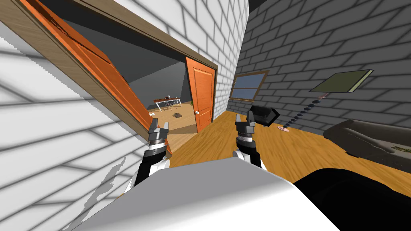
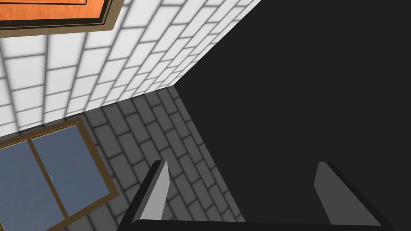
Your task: Push the door open
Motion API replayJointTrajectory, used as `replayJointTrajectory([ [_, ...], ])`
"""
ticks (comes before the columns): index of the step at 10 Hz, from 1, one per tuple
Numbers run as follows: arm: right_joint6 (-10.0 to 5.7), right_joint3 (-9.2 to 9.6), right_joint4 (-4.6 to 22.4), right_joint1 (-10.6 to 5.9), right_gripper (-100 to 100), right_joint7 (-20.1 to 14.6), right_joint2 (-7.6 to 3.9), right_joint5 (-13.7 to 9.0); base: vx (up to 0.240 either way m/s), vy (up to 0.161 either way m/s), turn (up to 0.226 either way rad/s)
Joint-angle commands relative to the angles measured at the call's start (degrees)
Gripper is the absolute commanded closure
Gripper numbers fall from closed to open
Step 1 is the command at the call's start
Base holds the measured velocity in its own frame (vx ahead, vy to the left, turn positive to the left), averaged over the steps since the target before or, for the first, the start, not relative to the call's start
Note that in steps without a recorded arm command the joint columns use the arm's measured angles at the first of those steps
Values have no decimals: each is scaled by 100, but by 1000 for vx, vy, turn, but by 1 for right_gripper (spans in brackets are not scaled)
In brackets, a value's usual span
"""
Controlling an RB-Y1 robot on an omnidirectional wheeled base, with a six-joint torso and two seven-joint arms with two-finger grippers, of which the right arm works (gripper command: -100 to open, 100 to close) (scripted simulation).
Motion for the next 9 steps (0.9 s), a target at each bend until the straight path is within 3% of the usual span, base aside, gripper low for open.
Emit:
replayJointTrajectory([
  [1, -69, -34, 165, -2, -100, 137, -86, 115, 112, 13, 72],
  [5, -273, -134, 658, -9, -100, 546, -281, 460, 235, -2, 87],
  [9, -482, -237, 1161, -17, -100, 964, -422, 811, 143, 9, 80],
])
